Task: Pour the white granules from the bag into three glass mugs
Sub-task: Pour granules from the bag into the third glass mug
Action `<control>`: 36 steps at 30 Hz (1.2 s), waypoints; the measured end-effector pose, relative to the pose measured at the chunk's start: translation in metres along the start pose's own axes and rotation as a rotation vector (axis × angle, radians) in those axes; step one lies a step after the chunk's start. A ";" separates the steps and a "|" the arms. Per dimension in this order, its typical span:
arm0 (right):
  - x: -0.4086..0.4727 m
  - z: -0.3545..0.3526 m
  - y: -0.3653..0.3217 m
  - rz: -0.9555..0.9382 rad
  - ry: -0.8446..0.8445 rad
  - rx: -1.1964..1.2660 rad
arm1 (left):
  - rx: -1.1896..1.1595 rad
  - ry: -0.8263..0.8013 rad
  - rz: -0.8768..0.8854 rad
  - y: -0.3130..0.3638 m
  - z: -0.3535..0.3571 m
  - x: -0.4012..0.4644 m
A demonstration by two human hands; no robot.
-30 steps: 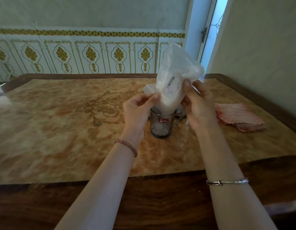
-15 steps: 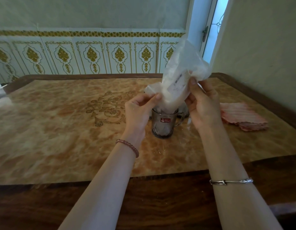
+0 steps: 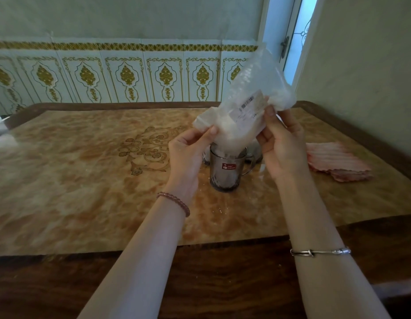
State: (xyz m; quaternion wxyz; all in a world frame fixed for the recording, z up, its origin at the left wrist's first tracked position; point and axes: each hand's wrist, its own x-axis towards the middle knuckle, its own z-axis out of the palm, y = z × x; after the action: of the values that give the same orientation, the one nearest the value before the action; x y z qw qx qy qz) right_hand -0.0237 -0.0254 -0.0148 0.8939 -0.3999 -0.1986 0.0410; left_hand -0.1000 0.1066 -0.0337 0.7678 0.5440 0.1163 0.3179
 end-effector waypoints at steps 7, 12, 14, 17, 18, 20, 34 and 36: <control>0.000 -0.001 -0.002 0.003 0.000 -0.003 | 0.026 -0.006 0.004 -0.001 0.003 -0.003; -0.001 0.001 0.002 0.024 -0.003 -0.023 | 0.058 -0.009 -0.021 -0.003 0.004 -0.004; -0.001 0.001 0.001 0.023 0.003 -0.029 | 0.061 0.000 -0.020 -0.002 0.004 -0.004; 0.000 -0.001 -0.003 -0.004 0.024 -0.001 | 0.011 -0.001 -0.015 -0.001 0.002 -0.002; 0.000 -0.001 -0.004 -0.011 0.025 -0.007 | 0.011 -0.002 -0.016 -0.001 0.002 -0.002; -0.002 0.000 -0.002 -0.009 0.017 -0.040 | 0.041 0.001 -0.024 -0.003 0.005 -0.003; -0.002 0.001 -0.003 -0.021 0.033 0.029 | 0.010 -0.001 -0.015 0.003 0.001 0.000; -0.002 0.002 -0.004 -0.030 0.020 0.033 | 0.009 0.001 -0.016 0.003 0.000 0.000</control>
State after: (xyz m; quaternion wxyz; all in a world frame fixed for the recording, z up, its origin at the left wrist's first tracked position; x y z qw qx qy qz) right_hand -0.0261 -0.0272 -0.0118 0.9028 -0.3823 -0.1950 0.0270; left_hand -0.1012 0.1077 -0.0309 0.7677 0.5465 0.1224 0.3114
